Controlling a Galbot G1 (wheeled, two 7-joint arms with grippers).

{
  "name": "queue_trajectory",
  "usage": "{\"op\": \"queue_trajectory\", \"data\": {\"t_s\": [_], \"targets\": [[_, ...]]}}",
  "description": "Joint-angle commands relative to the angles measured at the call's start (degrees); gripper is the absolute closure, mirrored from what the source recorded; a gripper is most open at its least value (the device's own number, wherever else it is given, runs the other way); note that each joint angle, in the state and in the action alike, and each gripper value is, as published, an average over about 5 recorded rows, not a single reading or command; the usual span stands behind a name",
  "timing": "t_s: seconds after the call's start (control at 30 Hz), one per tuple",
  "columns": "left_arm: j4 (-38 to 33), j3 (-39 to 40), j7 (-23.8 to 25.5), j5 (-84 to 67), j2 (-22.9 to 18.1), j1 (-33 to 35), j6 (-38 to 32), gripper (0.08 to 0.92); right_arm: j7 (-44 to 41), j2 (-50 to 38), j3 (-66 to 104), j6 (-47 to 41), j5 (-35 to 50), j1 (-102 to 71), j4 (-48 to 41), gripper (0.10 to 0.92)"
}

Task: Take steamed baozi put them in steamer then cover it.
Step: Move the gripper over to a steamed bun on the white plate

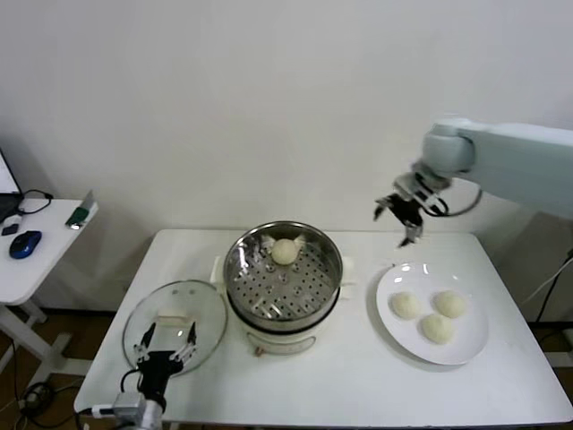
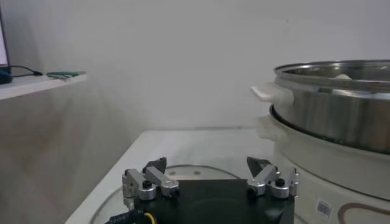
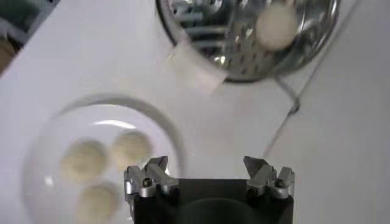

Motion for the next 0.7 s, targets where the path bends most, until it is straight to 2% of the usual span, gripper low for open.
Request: {"op": "queue_trajectory", "data": {"t_s": [0.03, 0.27, 0.7], "targets": [[0.10, 0.04, -0.01, 0.10, -0.05, -0.03, -0.02, 0.177, 4.29, -17.82, -3.03, -18.09, 3.85, -5.24, 10.40, 0.203], [0.08, -0.35, -0.05, 0.15, 0.02, 0.02, -0.14, 0.177, 6.13, -17.78, 13.43, -21.63, -5.21, -23.75, 6.44, 0.203], [-0.04, -0.84, -0.13, 0.23, -0.11, 0.37, -0.31, 0.177, 7.55, -12.71, 28.10, -23.50, -10.99, -39.49, -2.32, 0.203]]}}
